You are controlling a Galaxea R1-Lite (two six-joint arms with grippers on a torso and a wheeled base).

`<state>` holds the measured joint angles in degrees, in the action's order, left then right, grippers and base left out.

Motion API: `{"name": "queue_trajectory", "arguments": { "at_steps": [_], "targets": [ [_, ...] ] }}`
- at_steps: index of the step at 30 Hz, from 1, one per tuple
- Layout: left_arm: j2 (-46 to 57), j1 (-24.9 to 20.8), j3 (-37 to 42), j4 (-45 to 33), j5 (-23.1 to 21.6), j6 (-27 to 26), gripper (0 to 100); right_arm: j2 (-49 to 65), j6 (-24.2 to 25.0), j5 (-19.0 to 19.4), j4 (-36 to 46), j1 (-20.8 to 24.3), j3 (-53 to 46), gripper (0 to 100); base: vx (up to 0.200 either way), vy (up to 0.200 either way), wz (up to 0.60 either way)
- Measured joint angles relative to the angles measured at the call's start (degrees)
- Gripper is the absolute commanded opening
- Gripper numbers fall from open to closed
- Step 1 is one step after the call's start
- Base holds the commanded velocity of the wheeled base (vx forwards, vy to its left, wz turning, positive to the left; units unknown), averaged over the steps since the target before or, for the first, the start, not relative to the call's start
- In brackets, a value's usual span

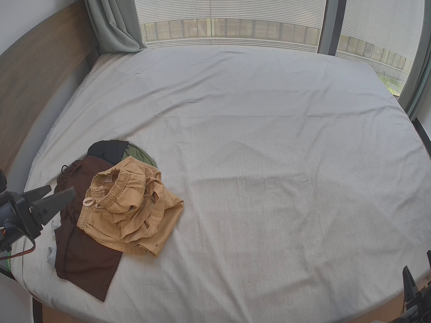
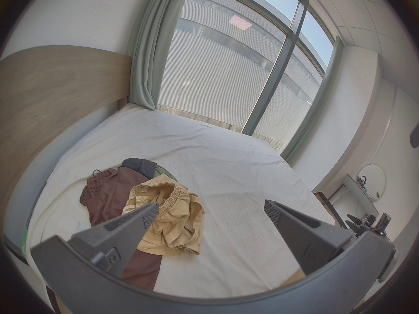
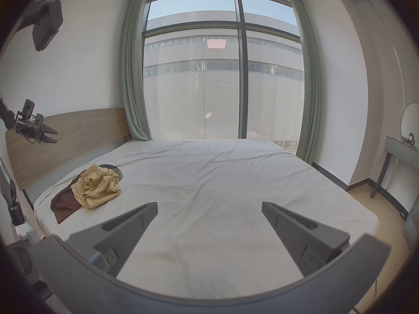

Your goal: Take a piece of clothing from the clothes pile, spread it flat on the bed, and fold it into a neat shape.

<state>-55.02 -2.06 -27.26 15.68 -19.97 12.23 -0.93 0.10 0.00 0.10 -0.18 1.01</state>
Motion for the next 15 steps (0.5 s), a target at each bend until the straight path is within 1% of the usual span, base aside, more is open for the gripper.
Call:
{"name": "queue_trajectory", "arguments": {
  "at_steps": [7,13,14,15],
  "targets": [
    [-6.52,2.94,-3.41,0.22,-6.44,-0.41,100,0.00,-0.05,0.00,0.00,0.00,0.00,100,0.000,0.000,0.00],
    [-11.37,4.64,-5.84,0.28,-8.57,-0.66,100,0.00,-0.10,0.00,0.00,0.00,0.00,100,0.000,0.000,0.00],
    [-14.34,5.00,-7.08,0.30,-8.96,-0.79,100,0.00,-0.10,0.00,0.00,0.00,0.00,100,0.000,0.000,0.00],
    [-14.96,5.08,-7.25,0.30,-9.14,-0.82,100,0.00,-0.10,0.00,0.00,0.00,0.00,100,0.000,0.000,0.00]
  ]
}}
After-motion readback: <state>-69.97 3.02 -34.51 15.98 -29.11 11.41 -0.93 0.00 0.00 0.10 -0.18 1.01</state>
